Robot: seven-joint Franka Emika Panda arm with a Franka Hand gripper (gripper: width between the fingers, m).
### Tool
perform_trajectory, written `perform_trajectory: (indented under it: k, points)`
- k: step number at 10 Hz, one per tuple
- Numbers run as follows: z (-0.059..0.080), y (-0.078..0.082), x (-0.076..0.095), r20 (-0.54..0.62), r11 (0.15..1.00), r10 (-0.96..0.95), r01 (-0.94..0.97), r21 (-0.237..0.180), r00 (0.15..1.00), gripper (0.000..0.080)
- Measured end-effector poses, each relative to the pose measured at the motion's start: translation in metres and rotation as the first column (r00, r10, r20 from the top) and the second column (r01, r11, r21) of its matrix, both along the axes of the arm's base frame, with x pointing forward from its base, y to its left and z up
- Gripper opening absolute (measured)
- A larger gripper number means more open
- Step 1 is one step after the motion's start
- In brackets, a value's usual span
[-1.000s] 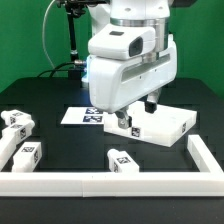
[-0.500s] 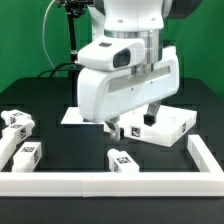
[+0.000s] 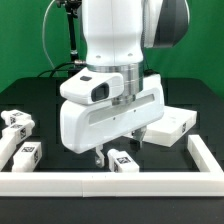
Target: Assemble one leg
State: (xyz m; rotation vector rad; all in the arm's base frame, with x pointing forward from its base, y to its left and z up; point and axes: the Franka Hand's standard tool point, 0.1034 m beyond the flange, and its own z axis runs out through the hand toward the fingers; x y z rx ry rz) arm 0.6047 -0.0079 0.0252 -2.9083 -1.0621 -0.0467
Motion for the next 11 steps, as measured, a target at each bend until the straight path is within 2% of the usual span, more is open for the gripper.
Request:
perform_trajectory:
  k: [2,3,4,5,6,9,10,11]
  points:
    - [-0.011,-0.006,-0.002,-0.009,1.0,-0.005,0.005,0.0,1.0,0.0649]
    - [-0.01,-0.005,-0.001,-0.009,1.0,-0.004,0.004,0.0,1.0,0.0627]
    - [-0.011,-0.005,-0.002,-0.009,1.0,-0.004,0.004,0.0,1.0,0.048]
    - [-0.011,-0.005,-0.002,-0.01,1.0,-0.004,0.004,0.0,1.0,0.048]
    - [-0.011,-0.005,-0.002,-0.01,1.0,-0.004,0.004,0.0,1.0,0.0308]
    - [-0.01,-0.007,-0.003,0.007,1.0,-0.013,0.013,0.0,1.0,0.0288]
    - [-0.007,-0.015,-0.023,0.039,0.999,-0.054,0.054,-0.002,0.998,0.0288]
    - [0.0,-0.025,-0.054,0.024,0.996,-0.088,0.089,-0.015,0.996,0.0288]
